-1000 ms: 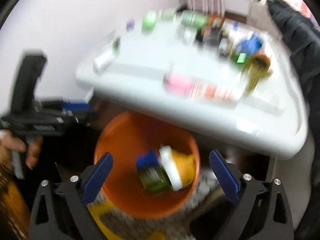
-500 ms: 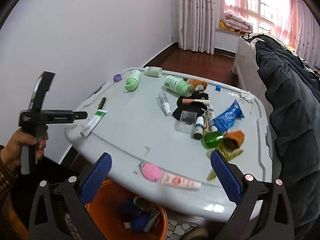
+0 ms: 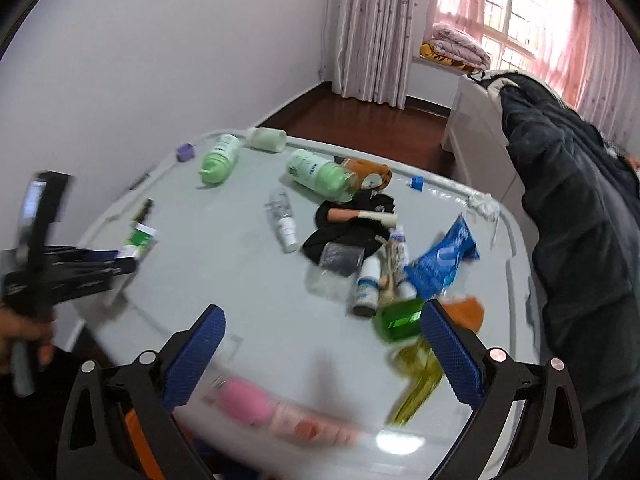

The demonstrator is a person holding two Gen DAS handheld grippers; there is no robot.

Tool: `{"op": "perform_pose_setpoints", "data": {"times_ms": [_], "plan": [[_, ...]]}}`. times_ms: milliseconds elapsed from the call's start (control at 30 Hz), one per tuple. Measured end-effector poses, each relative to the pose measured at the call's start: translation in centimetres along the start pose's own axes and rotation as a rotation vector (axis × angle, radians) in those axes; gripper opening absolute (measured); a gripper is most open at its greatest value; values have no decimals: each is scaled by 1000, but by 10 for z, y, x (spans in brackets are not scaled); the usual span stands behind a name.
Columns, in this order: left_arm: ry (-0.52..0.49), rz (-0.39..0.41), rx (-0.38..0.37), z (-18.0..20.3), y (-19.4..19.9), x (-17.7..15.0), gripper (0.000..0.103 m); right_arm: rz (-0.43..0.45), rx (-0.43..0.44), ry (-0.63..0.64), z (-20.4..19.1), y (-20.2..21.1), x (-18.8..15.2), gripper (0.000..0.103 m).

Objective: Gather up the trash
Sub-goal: 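Grasp the white-green ointment tube with the left tool while the right tool grasps the clear cup, then release the ointment tube and clear cup into the orange bin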

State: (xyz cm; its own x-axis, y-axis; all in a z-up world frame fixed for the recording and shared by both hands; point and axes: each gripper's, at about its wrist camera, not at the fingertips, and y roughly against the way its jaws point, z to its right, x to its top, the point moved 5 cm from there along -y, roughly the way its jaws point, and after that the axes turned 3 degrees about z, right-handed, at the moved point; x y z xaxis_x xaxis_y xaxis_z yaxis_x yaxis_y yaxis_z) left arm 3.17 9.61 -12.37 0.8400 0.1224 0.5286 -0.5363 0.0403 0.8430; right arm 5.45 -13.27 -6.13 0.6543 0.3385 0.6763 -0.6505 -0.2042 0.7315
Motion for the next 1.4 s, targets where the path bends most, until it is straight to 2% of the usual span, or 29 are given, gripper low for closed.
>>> {"op": "perform_pose_setpoints", "data": {"times_ms": [200, 333, 367, 400, 433, 500, 533, 800, 900, 1000, 1100, 1167, 1333, 1400], "plan": [[-55, 65, -83, 39, 18, 6, 32, -71, -47, 41, -9, -65, 17, 97], [-73, 70, -118, 56, 17, 10, 31, -111, -52, 29, -15, -94, 17, 95], [-72, 69, -125, 56, 18, 9, 31, -130, -62, 42, -16, -102, 14, 92], [-69, 65, -135, 57, 17, 9, 31, -142, -70, 53, -18, -107, 12, 83], [-66, 63, -141, 56, 19, 8, 31, -152, -100, 76, -19, -113, 10, 78], [-61, 59, -152, 56, 18, 9, 31, -159, -117, 92, -21, -116, 10, 50], [-60, 58, -154, 56, 19, 9, 31, -158, -97, 74, -21, -114, 12, 50], [-62, 59, -163, 56, 20, 8, 31, -82, -20, 9, -20, -79, 22, 50], [-76, 62, -178, 60, 24, 5, 31, -55, 23, -13, -21, -56, 22, 50], [-119, 75, -203, 67, 38, -4, 31, -22, 42, 21, -30, -21, 14, 50], [-149, 81, -239, 74, 56, -23, 31, -11, 85, 21, -40, 17, -8, 50], [-172, 68, -273, 82, 66, -43, 31, -26, 126, 3, -47, 40, -36, 50], [-178, 5, -324, 94, 79, -99, 31, -125, 181, -22, -70, 62, -112, 50], [-183, -20, -332, 96, 78, -113, 31, -135, 175, -15, -72, 63, -120, 50]]}}
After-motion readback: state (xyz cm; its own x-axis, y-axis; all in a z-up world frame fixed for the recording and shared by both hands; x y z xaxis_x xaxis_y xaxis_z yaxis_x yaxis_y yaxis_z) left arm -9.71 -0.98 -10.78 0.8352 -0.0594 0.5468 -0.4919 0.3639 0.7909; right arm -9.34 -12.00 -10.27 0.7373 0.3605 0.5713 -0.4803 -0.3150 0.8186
